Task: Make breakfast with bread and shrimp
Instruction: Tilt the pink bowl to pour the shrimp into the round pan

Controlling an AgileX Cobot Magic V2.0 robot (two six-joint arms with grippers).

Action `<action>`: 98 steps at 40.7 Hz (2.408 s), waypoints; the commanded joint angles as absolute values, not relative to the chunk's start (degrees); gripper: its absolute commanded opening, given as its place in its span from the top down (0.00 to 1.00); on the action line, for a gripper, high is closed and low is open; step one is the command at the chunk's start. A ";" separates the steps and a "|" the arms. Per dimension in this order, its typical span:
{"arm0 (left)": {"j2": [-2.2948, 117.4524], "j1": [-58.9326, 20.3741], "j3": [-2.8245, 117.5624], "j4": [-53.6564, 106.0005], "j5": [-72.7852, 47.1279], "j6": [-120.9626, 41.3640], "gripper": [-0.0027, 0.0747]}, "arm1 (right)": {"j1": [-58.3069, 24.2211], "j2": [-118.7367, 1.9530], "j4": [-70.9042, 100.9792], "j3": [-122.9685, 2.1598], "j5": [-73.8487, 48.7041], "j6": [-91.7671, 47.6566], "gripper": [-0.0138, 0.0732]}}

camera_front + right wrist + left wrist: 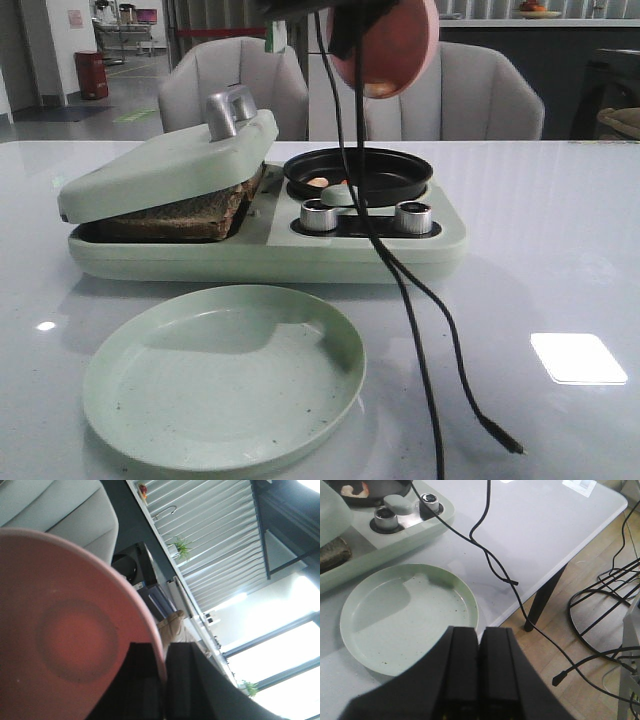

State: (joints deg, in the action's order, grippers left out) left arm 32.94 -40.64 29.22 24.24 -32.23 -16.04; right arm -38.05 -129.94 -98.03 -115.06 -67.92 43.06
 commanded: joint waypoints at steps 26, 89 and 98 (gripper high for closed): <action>33.01 -41.04 30.89 25.38 -28.42 -16.11 0.84 | -37.82 -121.17 -103.75 -121.73 -76.32 39.37 0.69; 33.01 -41.04 30.89 25.38 -28.42 -16.11 0.84 | -37.07 -122.07 -103.78 -117.18 -76.17 42.54 0.69; 33.01 -41.04 30.89 25.38 -28.42 -16.11 0.84 | -37.82 -120.68 -103.78 -117.09 -74.73 42.72 0.69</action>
